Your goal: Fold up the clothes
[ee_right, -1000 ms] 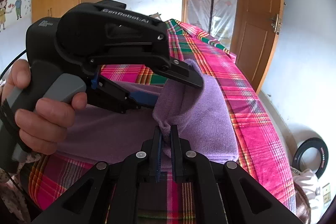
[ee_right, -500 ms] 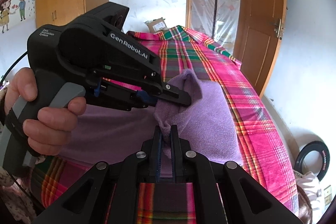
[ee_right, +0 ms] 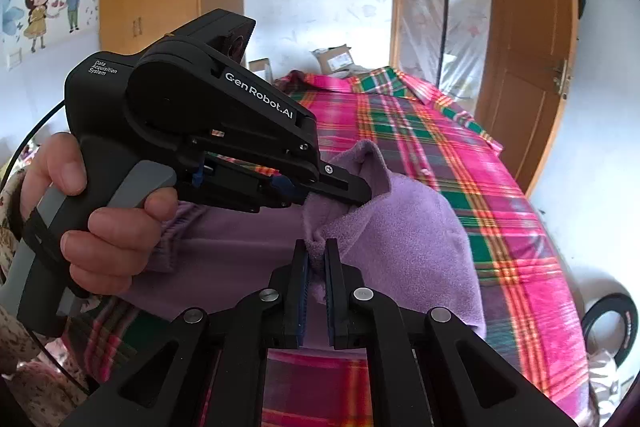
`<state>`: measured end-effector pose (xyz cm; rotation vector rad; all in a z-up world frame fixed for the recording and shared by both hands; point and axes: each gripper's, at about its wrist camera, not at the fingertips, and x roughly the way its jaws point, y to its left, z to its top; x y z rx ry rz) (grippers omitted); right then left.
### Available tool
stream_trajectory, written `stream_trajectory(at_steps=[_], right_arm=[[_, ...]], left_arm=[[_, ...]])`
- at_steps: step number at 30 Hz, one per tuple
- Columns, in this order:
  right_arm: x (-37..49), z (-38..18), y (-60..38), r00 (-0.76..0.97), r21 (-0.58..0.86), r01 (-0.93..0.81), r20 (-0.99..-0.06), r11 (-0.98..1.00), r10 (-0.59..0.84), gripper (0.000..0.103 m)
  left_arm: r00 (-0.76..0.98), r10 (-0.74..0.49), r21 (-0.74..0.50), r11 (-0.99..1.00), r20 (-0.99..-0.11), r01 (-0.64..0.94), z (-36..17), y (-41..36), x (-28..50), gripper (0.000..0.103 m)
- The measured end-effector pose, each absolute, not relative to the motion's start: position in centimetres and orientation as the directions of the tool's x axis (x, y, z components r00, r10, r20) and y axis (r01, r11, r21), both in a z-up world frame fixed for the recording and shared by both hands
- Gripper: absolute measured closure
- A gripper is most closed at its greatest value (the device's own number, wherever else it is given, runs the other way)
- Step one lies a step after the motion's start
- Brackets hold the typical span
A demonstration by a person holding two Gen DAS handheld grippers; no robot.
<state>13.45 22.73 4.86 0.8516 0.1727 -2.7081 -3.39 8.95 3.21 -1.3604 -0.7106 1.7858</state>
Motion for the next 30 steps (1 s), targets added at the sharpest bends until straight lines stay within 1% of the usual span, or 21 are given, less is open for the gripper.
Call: stream_trajectory(at_steps=[2,5,11,30], right_arm=[[13.4,4.9,22.0,-0.776,-0.026,0.326,-0.578,-0.945,-0.252,0.096],[13.6,5.0,21.0,-0.77,-0.029,0.341,-0.581,-0.94,-0.262,0.096],[13.5,4.7,19.7,-0.757,-0.023,0.36,-0.592,-0.933,-0.278,0.096],[14.0,4.0,17.0,-0.721,0.015,0.397,-0.614,-0.918,-0.322,0.096]], left_arm=[[-0.145,0.836,-0.803,-0.549,-0.53,-0.23,3.6,6.0,-2.6,0.091],[-0.156,0.833,-0.804,-0.553,-0.531,-0.219,3.9,3.7,-2.9,0.091],[-0.166,0.828,-0.805,-0.561,-0.536,-0.194,1.5,4.8,-2.4,0.091],[-0.188,0.807,-0.798,-0.587,-0.56,-0.138,0.2,2.4,-2.5,0.091]])
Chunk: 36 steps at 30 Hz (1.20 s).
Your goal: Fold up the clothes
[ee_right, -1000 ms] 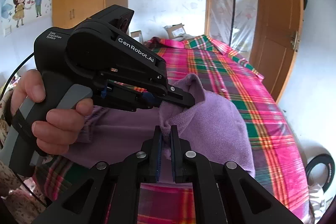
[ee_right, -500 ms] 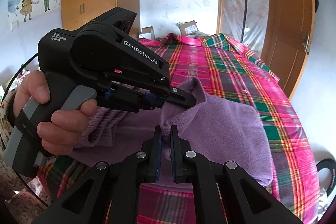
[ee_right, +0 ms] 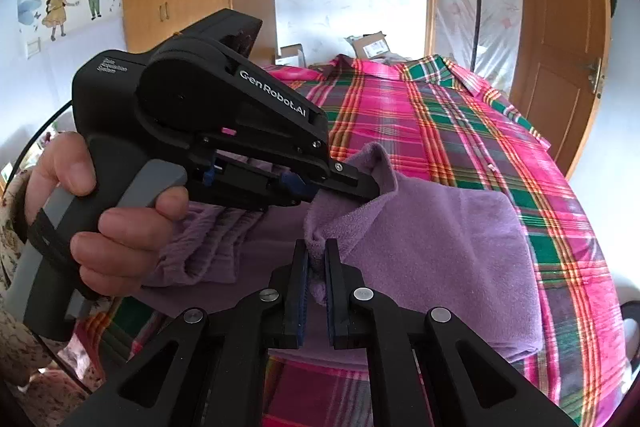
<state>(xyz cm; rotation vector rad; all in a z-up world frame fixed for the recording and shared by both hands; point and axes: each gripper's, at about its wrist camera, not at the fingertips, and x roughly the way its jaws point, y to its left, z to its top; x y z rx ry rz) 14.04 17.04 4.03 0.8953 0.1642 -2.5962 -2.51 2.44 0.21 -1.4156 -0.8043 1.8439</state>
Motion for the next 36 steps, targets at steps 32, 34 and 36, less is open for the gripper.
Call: stream_trajectory(at_steps=[32,34,36], right_arm=[[9.2,3.3,19.6,-0.683,0.135,0.337,-0.647,-0.932,-0.341,0.081],[8.3,2.7,18.9,-0.661,0.128,0.347,-0.669,-0.929,-0.339,0.081],[8.1,2.0,17.8,-0.642,0.105,0.369,-0.689,-0.923,-0.335,0.081]], left_arm=[[-0.358,0.745,-0.762,-0.636,-0.563,-0.126,4.3,0.3,-0.5,0.085],[-0.36,0.736,-0.752,-0.647,-0.573,-0.127,4.3,0.6,-0.4,0.085],[-0.351,0.738,-0.748,-0.649,-0.576,-0.139,4.3,1.2,-0.3,0.085]])
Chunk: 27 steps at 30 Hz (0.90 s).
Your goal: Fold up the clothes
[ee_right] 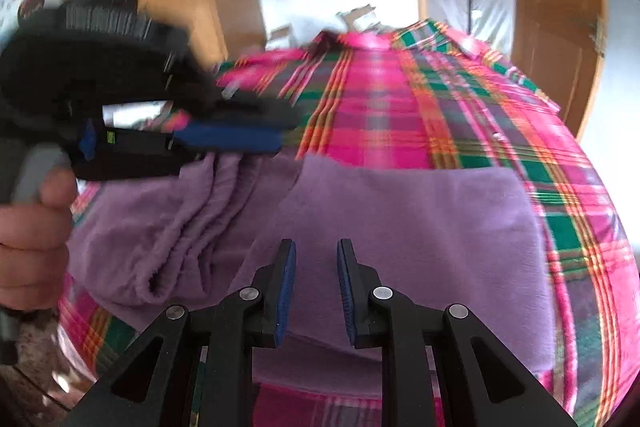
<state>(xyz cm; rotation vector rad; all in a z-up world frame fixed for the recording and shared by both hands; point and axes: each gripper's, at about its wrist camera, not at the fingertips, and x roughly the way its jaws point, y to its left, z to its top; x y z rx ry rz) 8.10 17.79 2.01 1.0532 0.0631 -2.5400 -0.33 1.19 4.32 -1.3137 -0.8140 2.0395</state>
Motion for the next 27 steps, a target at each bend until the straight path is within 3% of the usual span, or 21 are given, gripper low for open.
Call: stream_trajectory(at_steps=[8,13,17,23,25,27], right_arm=[[7.8,1.3,17.4,-0.597,0.133,0.41,-0.708,-0.902,-0.376,0.081],[8.6,3.0,23.0,-0.651,0.18,0.335,-0.666,-0.925,-0.365,0.081],[6.6,3.3,27.7,-0.705,0.173,0.167,-0.667,-0.971,-0.24,0.081],[3.2,2.9,29.2,-0.704,0.177,0.137,-0.675,-0.975,-0.222,0.081],[1.5,2.2,29.2,-0.682,0.18,0.123,-0.699,-0.976,-0.215,0.089],[1.3,1.6,29.3,-0.662,0.178,0.114,-0.72,-0.977,-0.208,0.09]], left_arm=[[-0.273,0.726,-0.717,-0.681,-0.631,-0.153,2.7,3.8,-0.4,0.082],[-0.254,0.7,-0.701,-0.705,-0.667,-0.103,1.3,4.0,-0.9,0.082],[-0.245,0.697,-0.699,-0.709,-0.674,-0.09,1.0,3.9,-0.6,0.082],[-0.238,0.687,-0.691,-0.719,-0.687,-0.082,0.5,4.2,-0.6,0.082],[-0.237,0.686,-0.687,-0.721,-0.688,-0.088,0.6,4.2,-0.5,0.082],[-0.235,0.689,-0.691,-0.718,-0.686,-0.087,0.5,4.0,-0.5,0.082]])
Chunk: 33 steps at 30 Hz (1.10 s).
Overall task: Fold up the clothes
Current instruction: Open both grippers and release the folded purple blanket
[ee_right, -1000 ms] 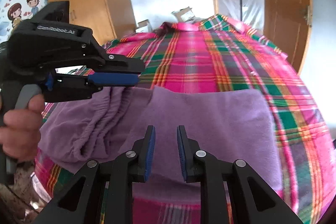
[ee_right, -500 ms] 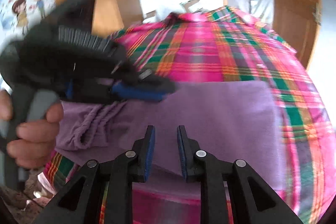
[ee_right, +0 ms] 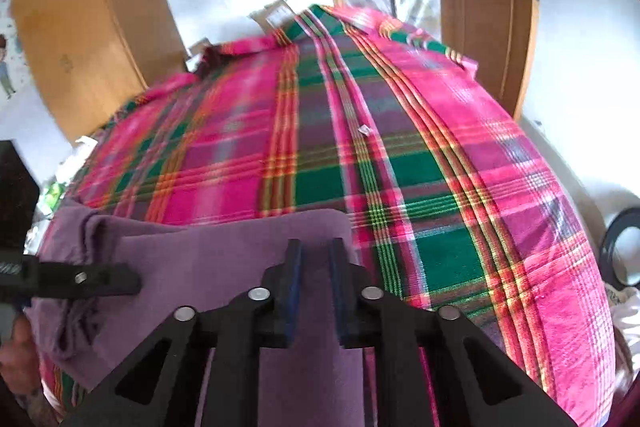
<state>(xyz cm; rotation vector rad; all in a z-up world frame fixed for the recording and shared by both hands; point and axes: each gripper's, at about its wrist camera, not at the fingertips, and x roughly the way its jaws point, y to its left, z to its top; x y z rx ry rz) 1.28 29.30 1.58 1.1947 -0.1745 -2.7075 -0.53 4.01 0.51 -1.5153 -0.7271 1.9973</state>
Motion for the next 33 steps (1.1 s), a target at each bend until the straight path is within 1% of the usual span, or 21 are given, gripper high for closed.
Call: stream_trajectory(at_steps=[5,8,9,11,12,13,14,22,24,26,33], right_arm=[[1.3,1.1,29.7,-0.65,0.178,0.12,-0.73,-0.977,-0.213,0.092],[1.2,1.1,30.5,-0.645,0.222,0.126,-0.723,-0.967,-0.25,0.092],[1.7,1.5,30.9,-0.657,0.24,0.125,-0.707,-0.963,-0.261,0.089],[3.1,2.5,31.8,-0.692,0.264,0.128,-0.666,-0.956,-0.277,0.089],[3.9,2.8,32.2,-0.704,0.263,0.129,-0.654,-0.956,-0.275,0.085],[4.7,3.0,32.6,-0.714,0.26,0.124,-0.647,-0.958,-0.268,0.079],[5.6,3.0,33.0,-0.718,0.253,0.116,-0.647,-0.961,-0.257,0.078],[9.8,2.0,32.2,-0.704,0.195,0.153,-0.666,-0.969,-0.245,0.078],[9.7,1.2,31.4,-0.684,0.127,0.14,-0.705,-0.982,-0.189,0.078],[9.8,0.6,31.1,-0.676,0.122,0.133,-0.714,-0.984,-0.18,0.078],[10.4,0.2,32.1,-0.694,0.181,0.115,-0.689,-0.977,-0.209,0.078]], left_arm=[[-0.233,0.682,-0.685,-0.724,-0.693,-0.084,0.5,4.5,-1.5,0.082],[-0.234,0.678,-0.68,-0.729,-0.697,-0.084,0.5,4.7,-1.2,0.082],[-0.233,0.678,-0.68,-0.728,-0.697,-0.083,0.5,4.7,-1.2,0.082],[-0.231,0.684,-0.689,-0.721,-0.692,-0.073,0.4,4.6,-1.2,0.082],[-0.231,0.686,-0.692,-0.719,-0.69,-0.069,0.3,4.6,-1.3,0.082],[-0.231,0.685,-0.691,-0.72,-0.691,-0.07,0.4,4.5,-1.3,0.082],[-0.231,0.683,-0.687,-0.723,-0.693,-0.074,0.3,4.5,-1.3,0.082],[-0.239,0.674,-0.678,-0.731,-0.699,-0.081,0.5,4.7,-1.1,0.082],[-0.24,0.673,-0.676,-0.732,-0.7,-0.083,0.5,4.8,-1.1,0.082],[-0.24,0.674,-0.677,-0.731,-0.699,-0.085,0.5,4.8,-1.0,0.082],[-0.244,0.682,-0.682,-0.725,-0.69,-0.099,0.5,4.8,-0.6,0.082]])
